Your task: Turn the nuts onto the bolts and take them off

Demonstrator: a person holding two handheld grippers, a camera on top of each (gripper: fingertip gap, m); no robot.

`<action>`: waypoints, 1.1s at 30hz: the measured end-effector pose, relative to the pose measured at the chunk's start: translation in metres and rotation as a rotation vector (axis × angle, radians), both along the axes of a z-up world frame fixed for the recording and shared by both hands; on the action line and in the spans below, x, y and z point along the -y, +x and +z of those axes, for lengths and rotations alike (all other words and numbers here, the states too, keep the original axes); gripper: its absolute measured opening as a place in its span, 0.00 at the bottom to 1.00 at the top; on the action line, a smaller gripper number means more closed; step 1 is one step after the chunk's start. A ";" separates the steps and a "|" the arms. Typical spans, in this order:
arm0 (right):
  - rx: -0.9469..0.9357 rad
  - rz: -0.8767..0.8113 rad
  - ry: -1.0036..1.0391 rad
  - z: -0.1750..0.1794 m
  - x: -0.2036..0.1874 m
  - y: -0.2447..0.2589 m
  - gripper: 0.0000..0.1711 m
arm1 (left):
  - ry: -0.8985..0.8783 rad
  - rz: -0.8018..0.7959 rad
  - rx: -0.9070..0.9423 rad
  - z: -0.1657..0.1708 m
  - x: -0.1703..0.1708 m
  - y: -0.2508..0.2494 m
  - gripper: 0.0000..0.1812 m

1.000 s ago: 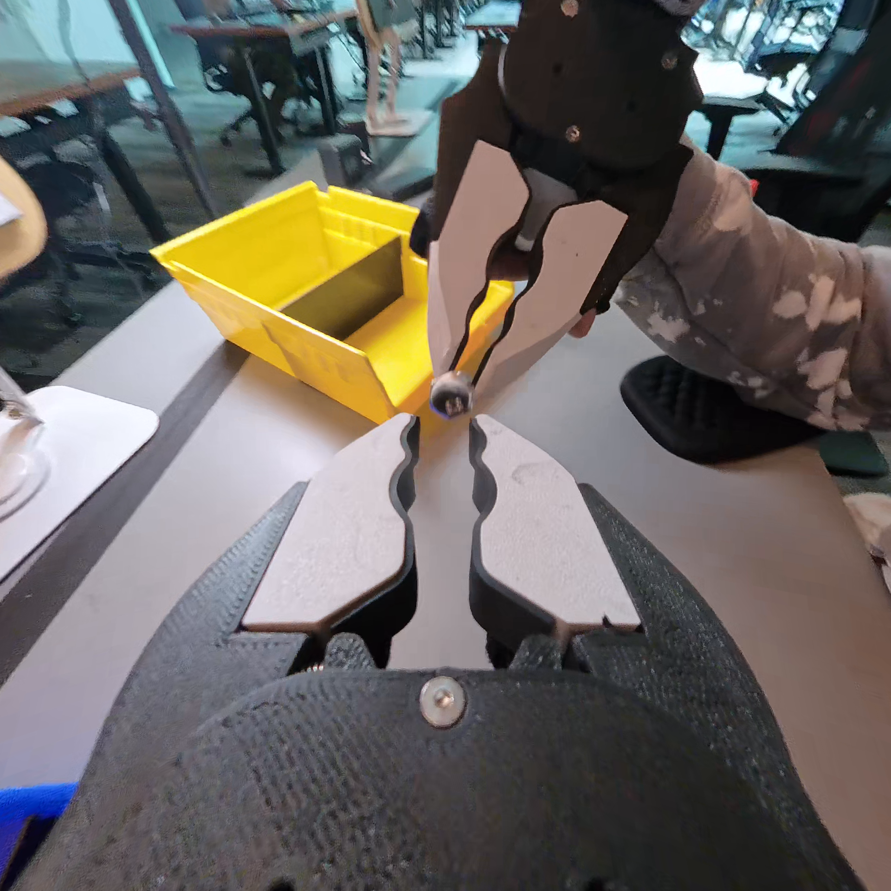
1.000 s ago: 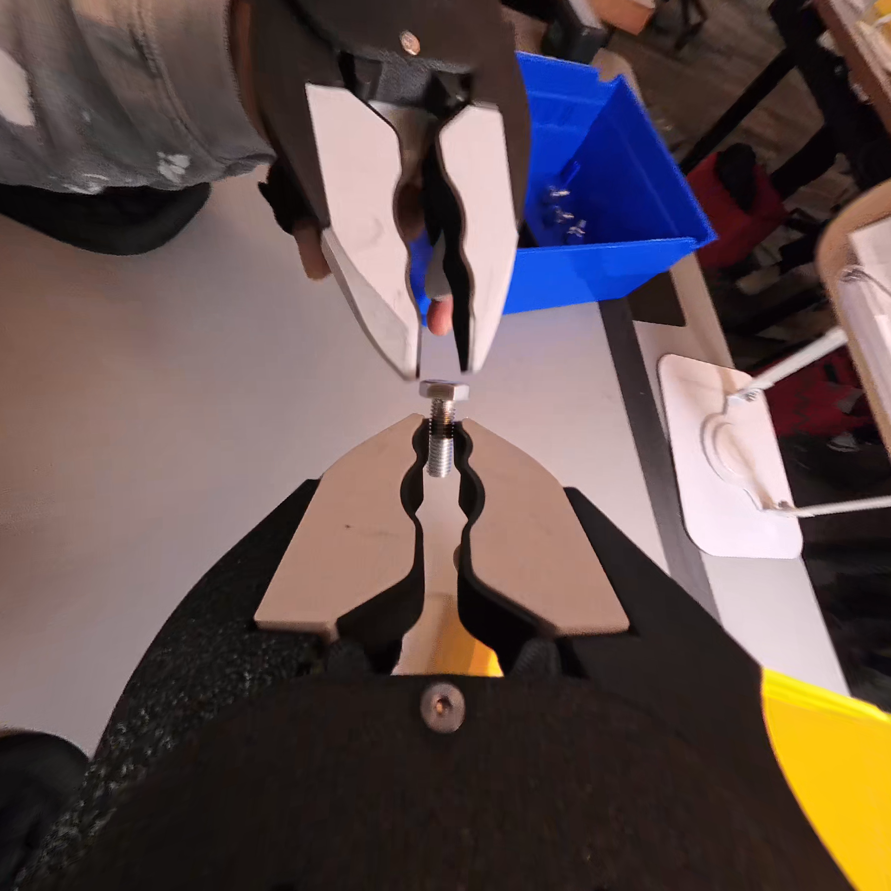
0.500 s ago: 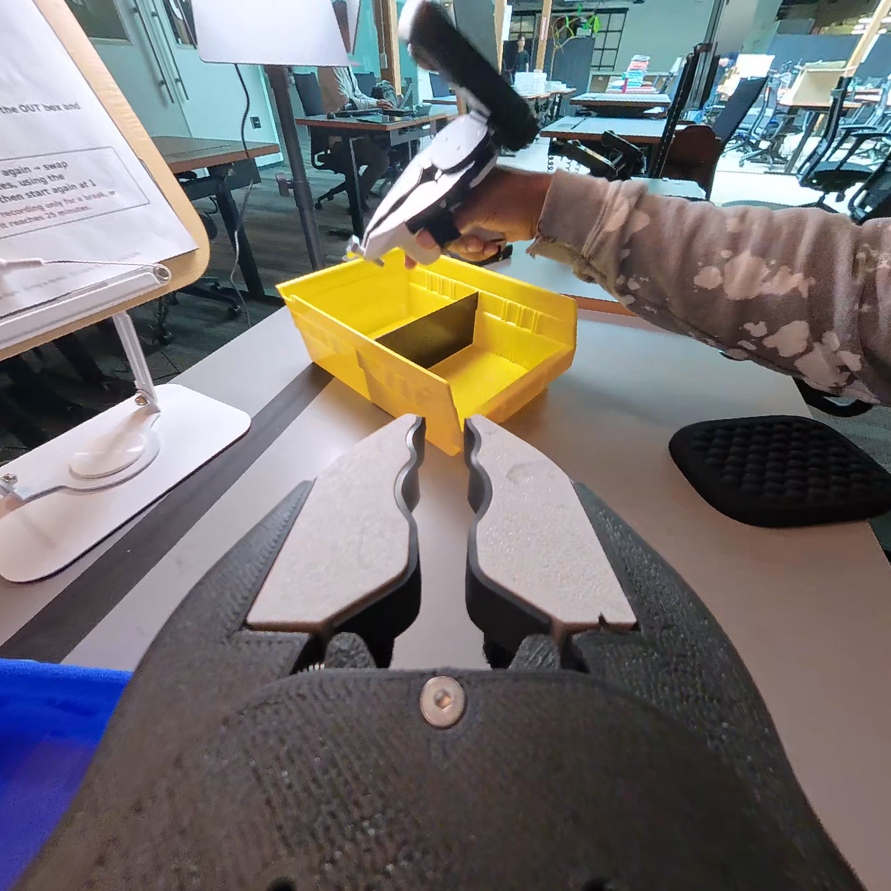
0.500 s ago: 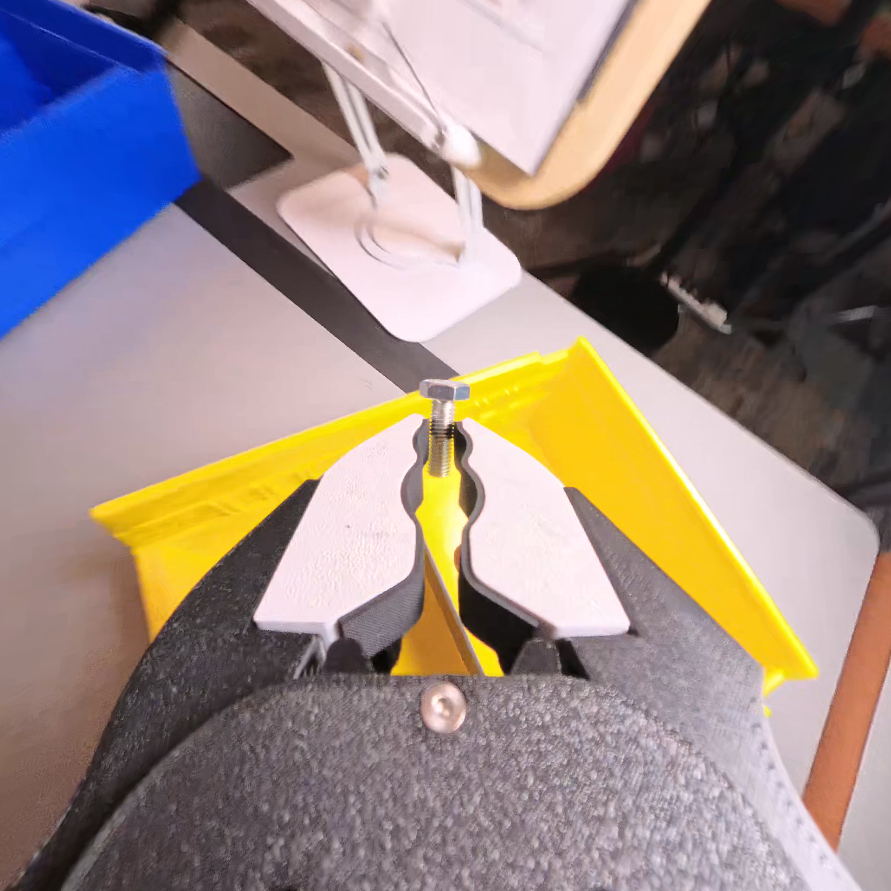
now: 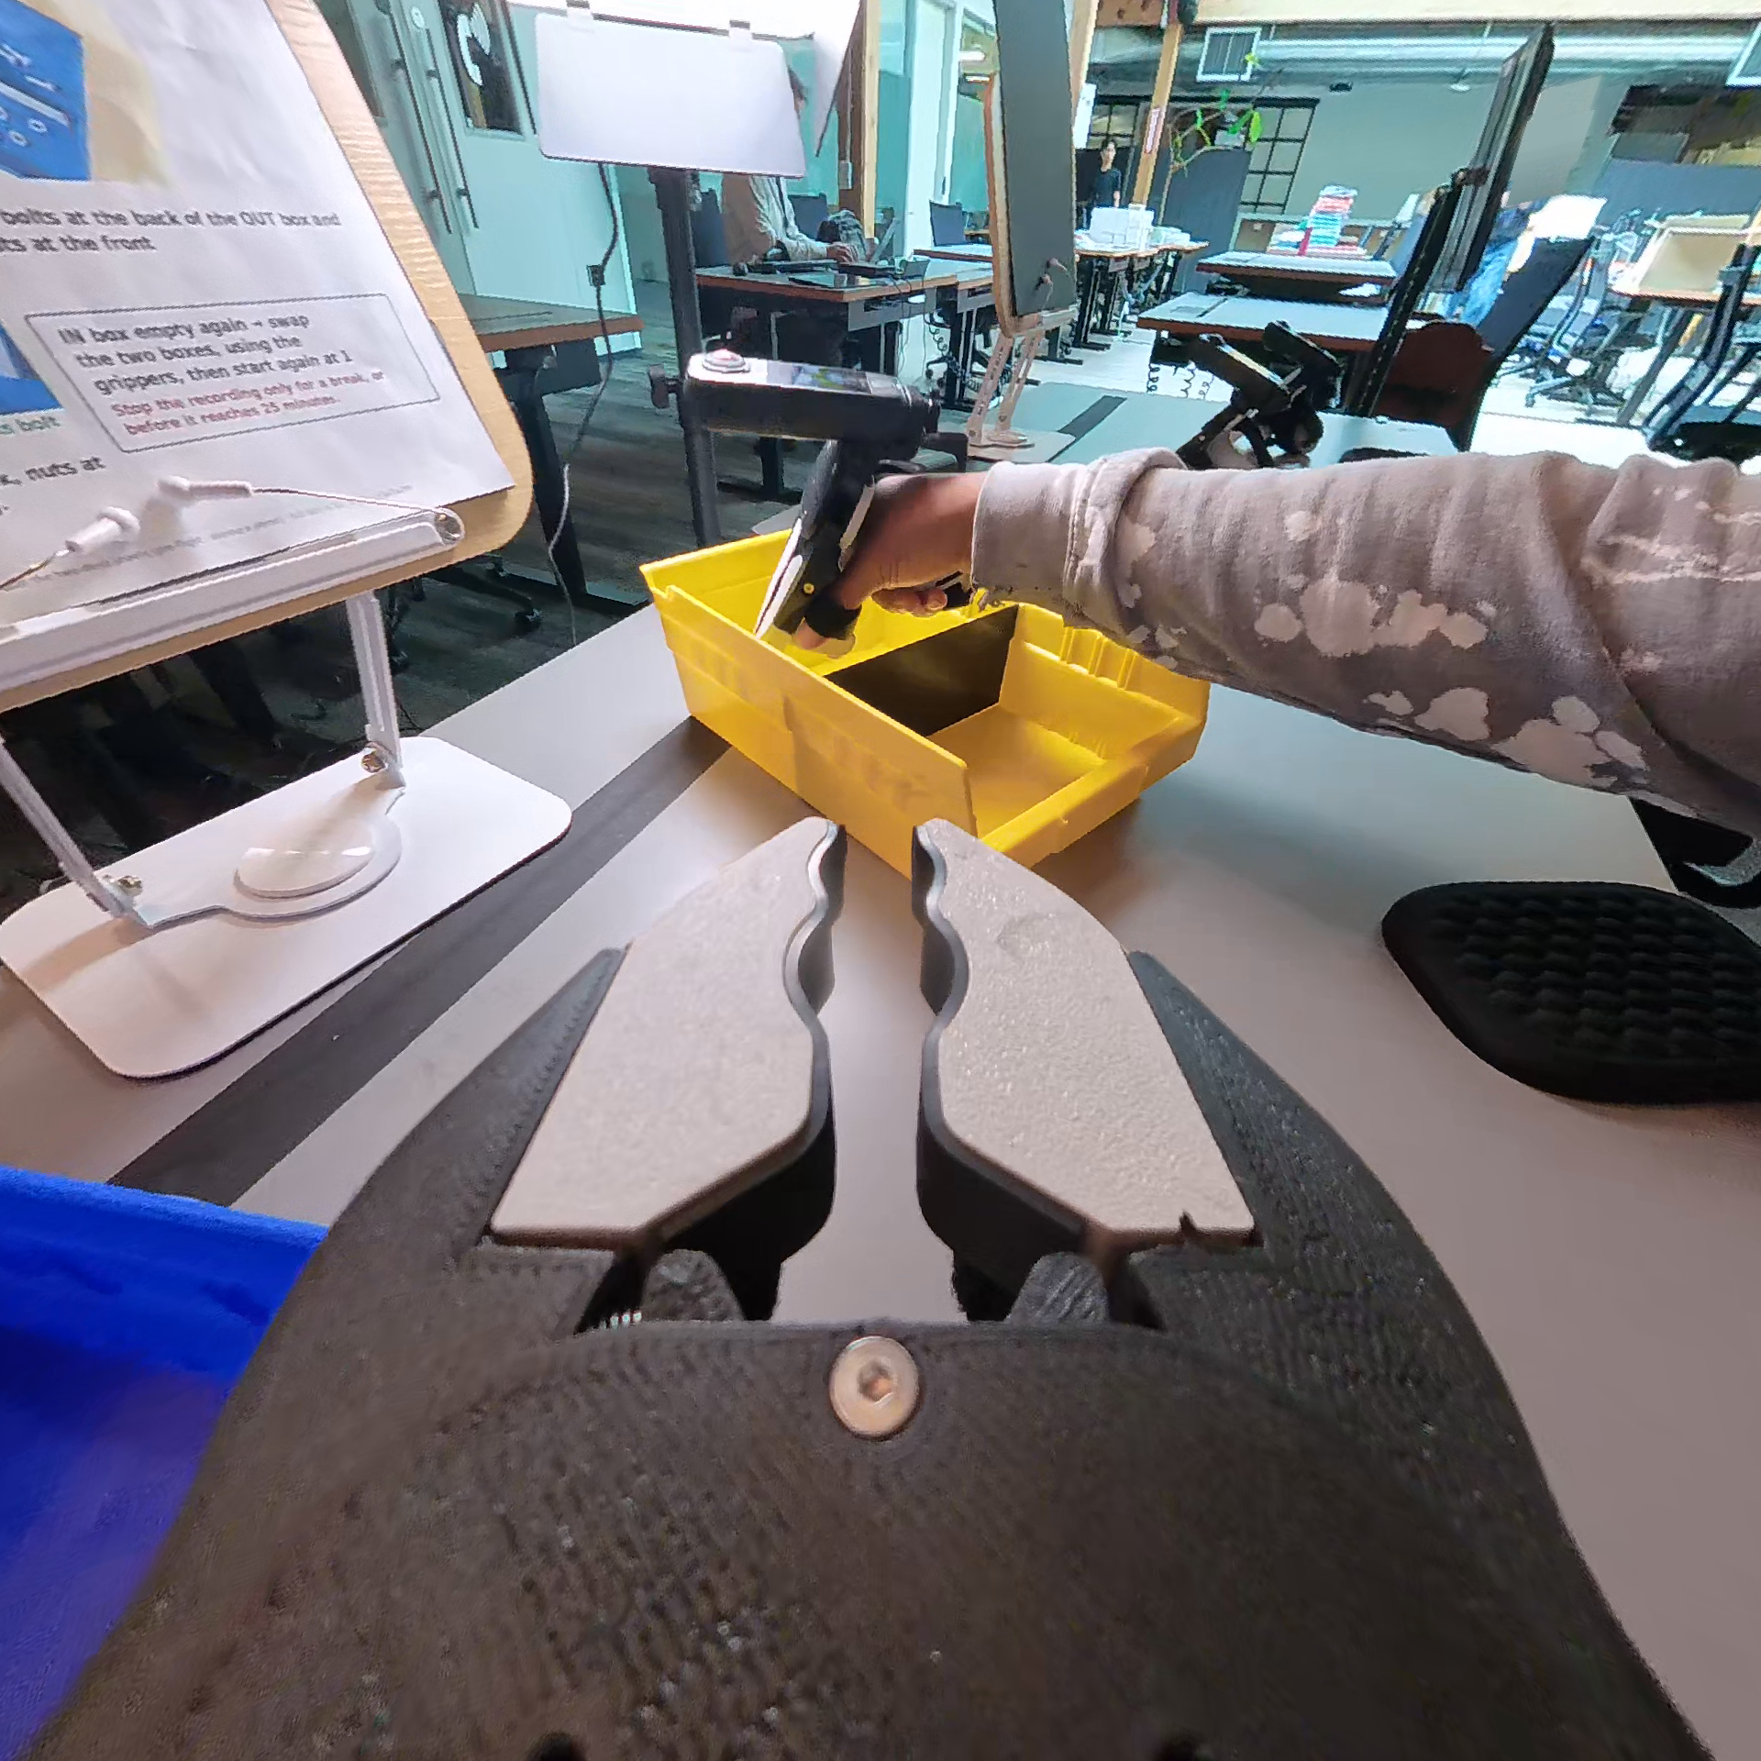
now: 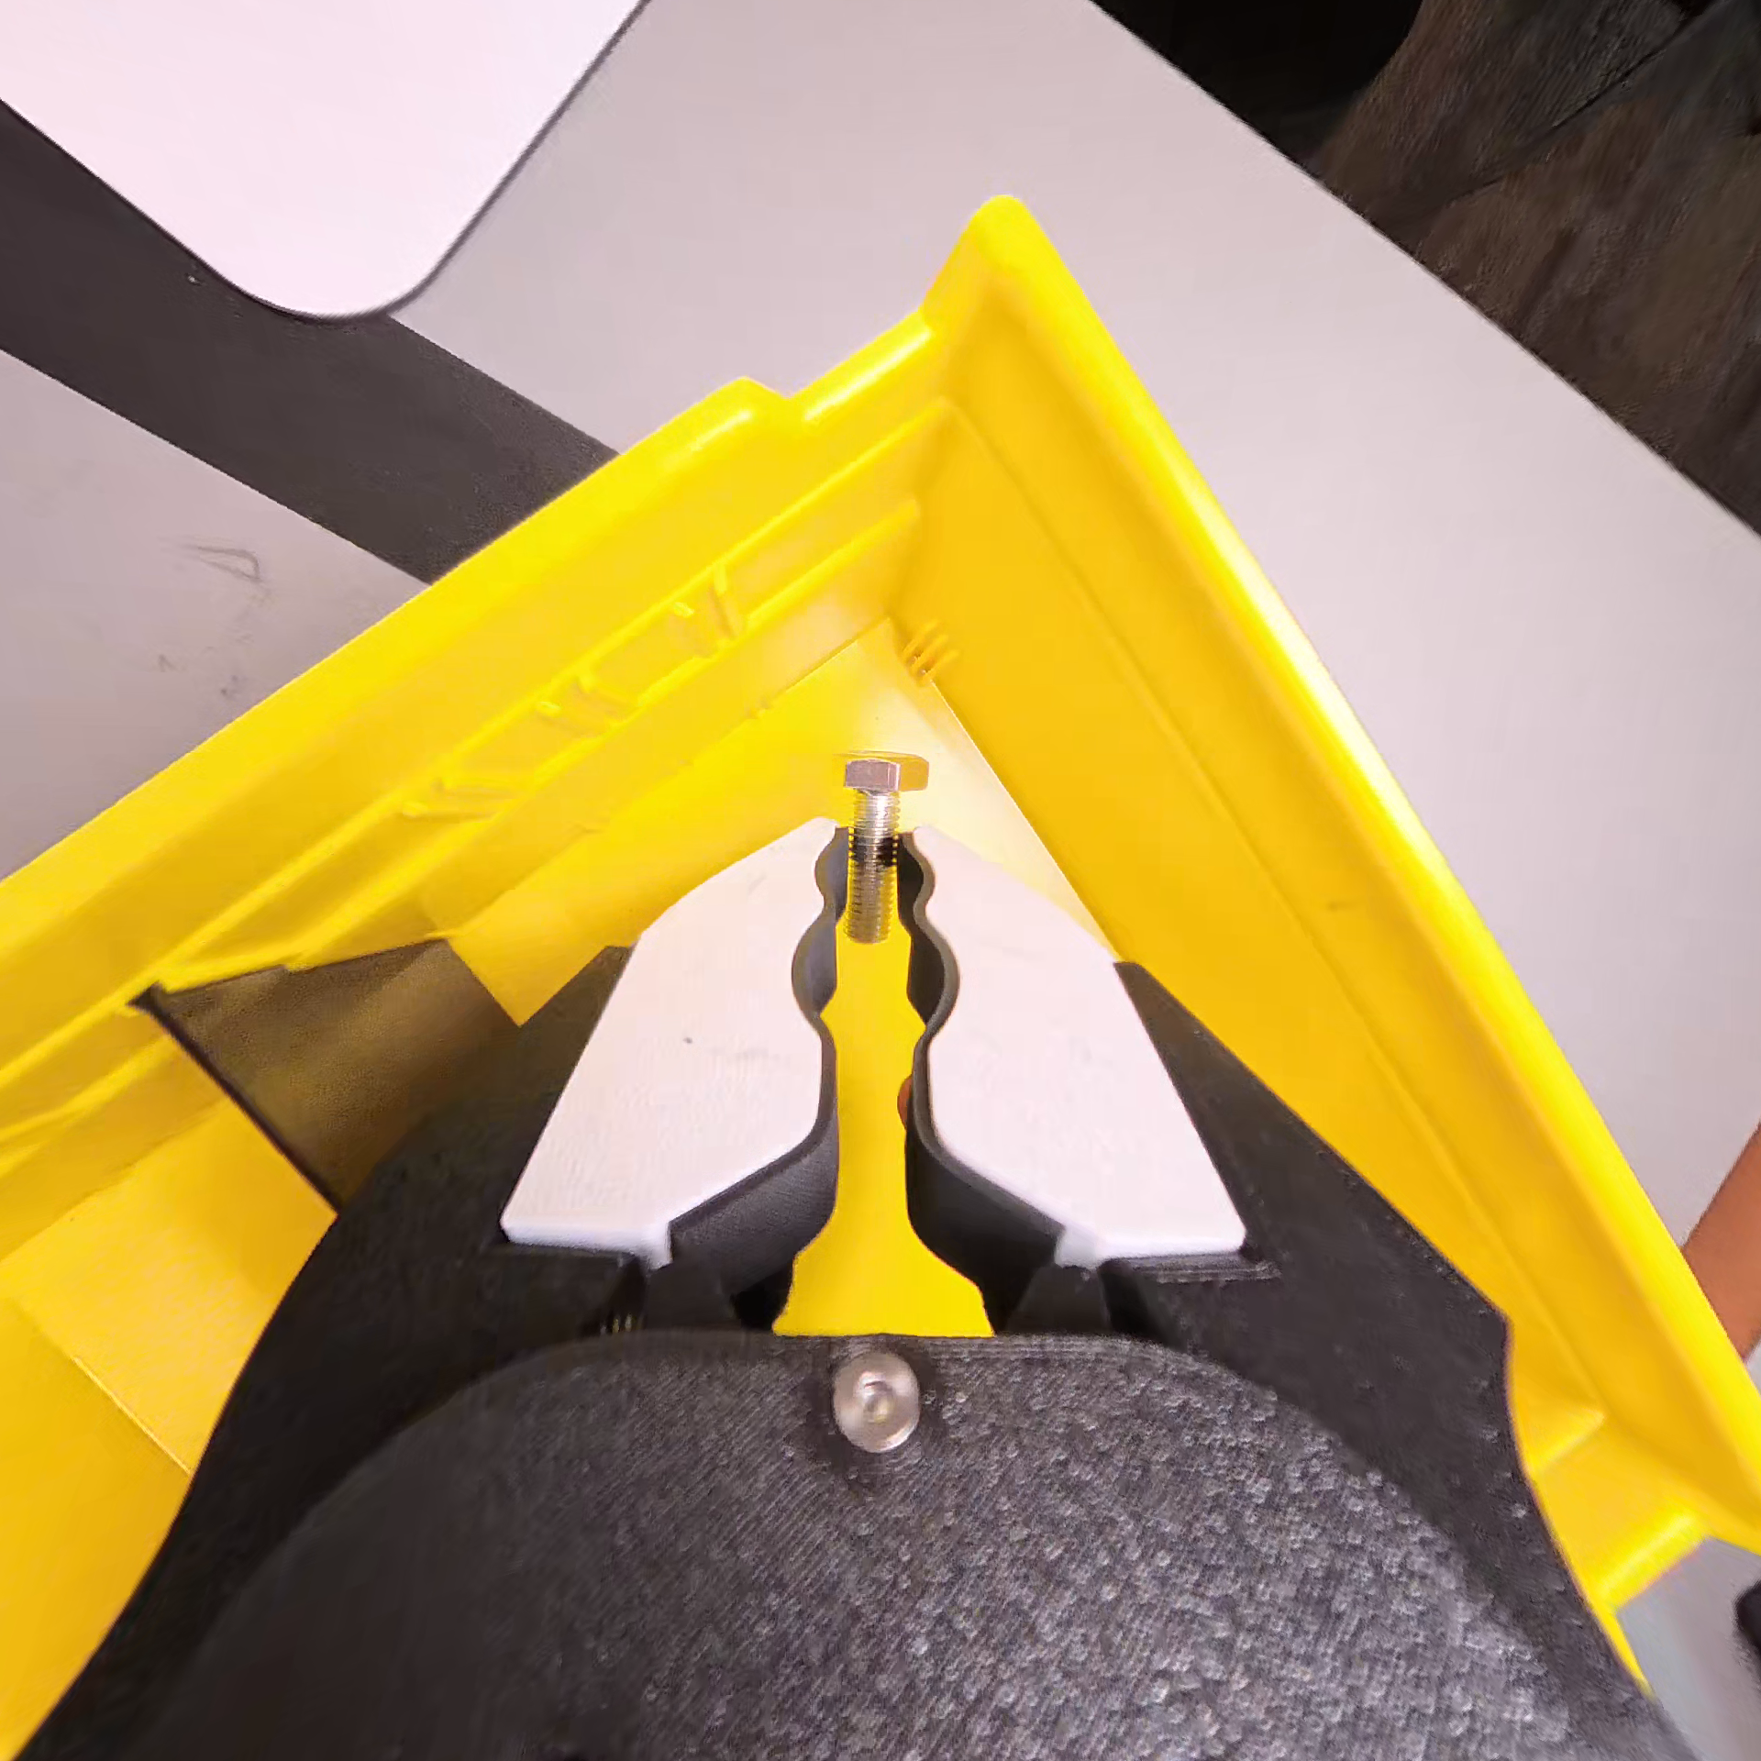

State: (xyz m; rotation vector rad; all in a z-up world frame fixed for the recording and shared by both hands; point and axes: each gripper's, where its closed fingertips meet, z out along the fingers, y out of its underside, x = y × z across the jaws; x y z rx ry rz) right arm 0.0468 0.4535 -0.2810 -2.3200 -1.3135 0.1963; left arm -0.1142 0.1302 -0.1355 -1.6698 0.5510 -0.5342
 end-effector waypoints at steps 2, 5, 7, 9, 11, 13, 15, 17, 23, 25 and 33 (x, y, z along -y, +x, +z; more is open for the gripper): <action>0.030 -0.013 -0.014 -0.007 -0.003 -0.001 0.06 | 0.001 0.014 0.017 0.001 -0.001 -0.005 0.07; 0.070 -0.029 -0.047 -0.016 -0.003 0.001 0.06 | 0.003 0.032 0.030 0.001 -0.004 -0.012 0.08; 0.085 -0.034 -0.051 -0.019 -0.004 0.003 0.06 | 0.000 0.038 0.036 0.000 -0.005 -0.014 0.08; 0.090 -0.025 -0.062 -0.022 -0.001 0.003 0.06 | 0.001 0.040 0.037 0.000 -0.005 -0.014 0.08; 0.084 -0.017 -0.045 -0.019 0.001 0.003 0.07 | 0.002 0.040 0.032 0.000 -0.004 -0.013 0.08; 0.039 -0.012 -0.021 -0.007 0.003 0.000 0.08 | 0.011 0.043 0.028 0.002 -0.004 -0.013 0.08; -0.021 0.002 0.015 0.011 0.009 -0.003 0.09 | 0.020 0.047 0.030 0.006 -0.002 -0.014 0.08; -0.097 0.026 0.069 0.036 0.019 -0.008 0.10 | 0.030 0.055 0.033 0.009 -0.002 -0.016 0.08; -0.735 0.132 0.198 0.153 0.115 -0.047 0.14 | 0.073 0.136 0.031 0.019 -0.002 -0.034 0.08; -0.855 0.178 0.215 0.168 0.160 -0.051 0.18 | 0.081 0.163 0.043 0.023 -0.001 -0.043 0.09; -0.982 0.230 0.372 0.123 0.277 -0.048 0.24 | 0.104 0.300 0.085 0.034 0.001 -0.085 0.11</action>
